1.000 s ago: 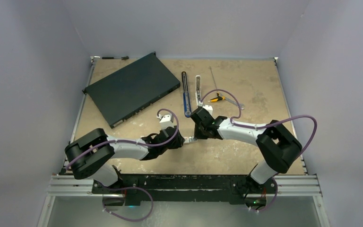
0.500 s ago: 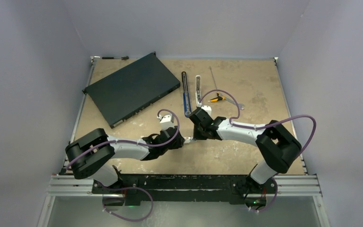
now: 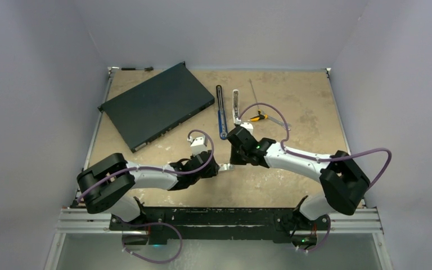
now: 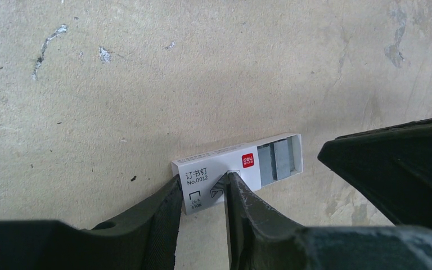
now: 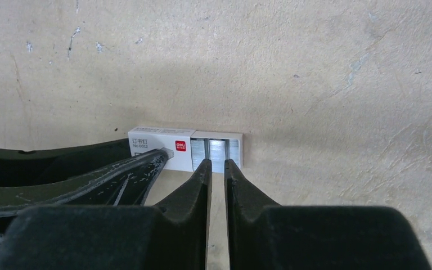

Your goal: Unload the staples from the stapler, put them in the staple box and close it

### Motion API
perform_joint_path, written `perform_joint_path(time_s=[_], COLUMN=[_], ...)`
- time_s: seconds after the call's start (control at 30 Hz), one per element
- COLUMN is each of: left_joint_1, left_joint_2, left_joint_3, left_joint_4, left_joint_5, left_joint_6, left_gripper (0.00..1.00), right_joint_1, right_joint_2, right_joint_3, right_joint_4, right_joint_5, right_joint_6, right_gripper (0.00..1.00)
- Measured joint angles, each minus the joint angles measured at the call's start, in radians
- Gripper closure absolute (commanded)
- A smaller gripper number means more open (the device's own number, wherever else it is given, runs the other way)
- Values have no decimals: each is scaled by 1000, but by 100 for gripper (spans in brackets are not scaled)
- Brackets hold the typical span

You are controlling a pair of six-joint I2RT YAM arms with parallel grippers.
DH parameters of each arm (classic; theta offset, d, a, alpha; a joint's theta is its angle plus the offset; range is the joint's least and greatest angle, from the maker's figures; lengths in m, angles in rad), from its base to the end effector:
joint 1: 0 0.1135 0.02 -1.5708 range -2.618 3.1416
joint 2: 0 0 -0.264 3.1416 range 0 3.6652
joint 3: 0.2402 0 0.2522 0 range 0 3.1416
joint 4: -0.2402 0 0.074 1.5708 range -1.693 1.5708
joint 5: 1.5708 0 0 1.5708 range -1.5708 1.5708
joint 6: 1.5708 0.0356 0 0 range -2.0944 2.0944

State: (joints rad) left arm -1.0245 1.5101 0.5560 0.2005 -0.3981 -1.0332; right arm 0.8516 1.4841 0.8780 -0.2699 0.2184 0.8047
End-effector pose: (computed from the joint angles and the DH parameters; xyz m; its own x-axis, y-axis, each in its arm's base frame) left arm 0.1534 -0.2257 0.1388 -0.7324 -0.3194 -0.6013 0.0228 0.8711 -0.4905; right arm 0.2049 0.2223 0.2027 -0.8143 0.1380 -0.5638 -0.0812 0.9347 0.3460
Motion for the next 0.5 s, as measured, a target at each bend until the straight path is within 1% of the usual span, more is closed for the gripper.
perform_joint_path(time_s=[0.13, 0.33, 0.5], left_joint_1=[0, 0, -4], left_joint_2=[-8, -55, -84], left_joint_3=[3, 3, 3], left_joint_4=[-19, -79, -108], left_joint_5=[-3, -3, -3], left_joint_6=[2, 18, 32], left_gripper=[66, 61, 58], right_joint_1=[0, -29, -69], right_joint_2=[-6, -6, 6], right_joint_3=[5, -6, -29], right_joint_4=[-29, -68, -68], right_joint_5=[16, 54, 51], right_joint_6=[-1, -13, -40], right_gripper=[88, 88, 88])
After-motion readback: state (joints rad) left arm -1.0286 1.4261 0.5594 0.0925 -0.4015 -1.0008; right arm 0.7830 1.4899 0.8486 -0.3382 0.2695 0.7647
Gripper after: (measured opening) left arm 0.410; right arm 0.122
